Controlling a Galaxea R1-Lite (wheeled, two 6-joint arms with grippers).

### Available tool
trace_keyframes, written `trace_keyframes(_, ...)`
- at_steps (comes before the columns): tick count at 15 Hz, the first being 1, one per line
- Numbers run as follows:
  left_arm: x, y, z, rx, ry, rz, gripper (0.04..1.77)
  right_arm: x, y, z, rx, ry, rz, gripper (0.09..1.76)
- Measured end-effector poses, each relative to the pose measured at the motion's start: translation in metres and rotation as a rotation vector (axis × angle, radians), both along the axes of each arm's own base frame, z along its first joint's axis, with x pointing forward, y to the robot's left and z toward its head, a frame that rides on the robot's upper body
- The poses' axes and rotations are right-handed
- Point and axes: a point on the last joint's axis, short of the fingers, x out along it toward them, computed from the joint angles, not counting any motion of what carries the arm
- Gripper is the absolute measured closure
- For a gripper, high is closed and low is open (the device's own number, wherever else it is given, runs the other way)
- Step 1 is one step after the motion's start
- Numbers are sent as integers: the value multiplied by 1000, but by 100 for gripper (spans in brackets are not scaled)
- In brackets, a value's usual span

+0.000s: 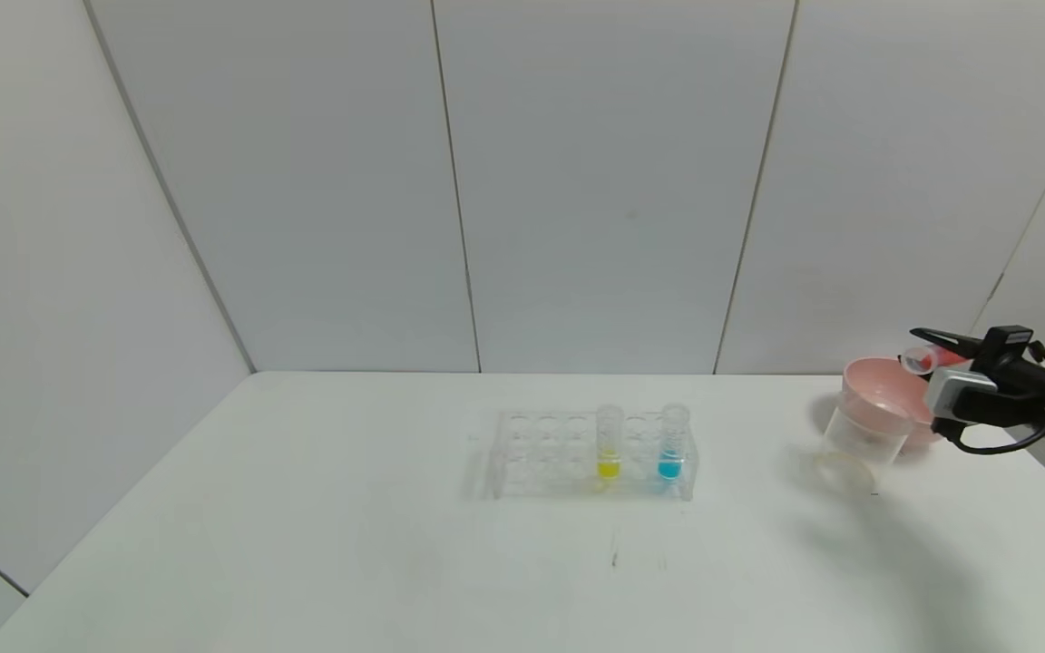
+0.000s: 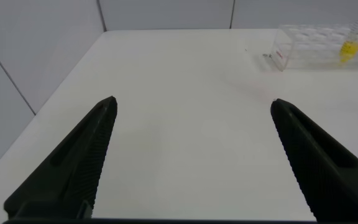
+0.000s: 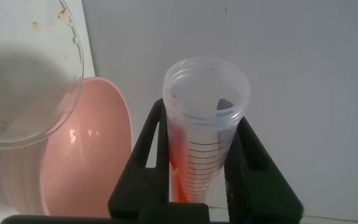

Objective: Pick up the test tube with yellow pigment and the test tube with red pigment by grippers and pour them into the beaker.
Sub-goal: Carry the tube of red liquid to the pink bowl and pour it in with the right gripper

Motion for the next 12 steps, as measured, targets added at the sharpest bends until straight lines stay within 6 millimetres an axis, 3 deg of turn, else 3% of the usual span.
trace_keyframes(12, 0, 0, 0, 0, 0, 0, 5, -2, 5, -3, -106, -38, -29, 129)
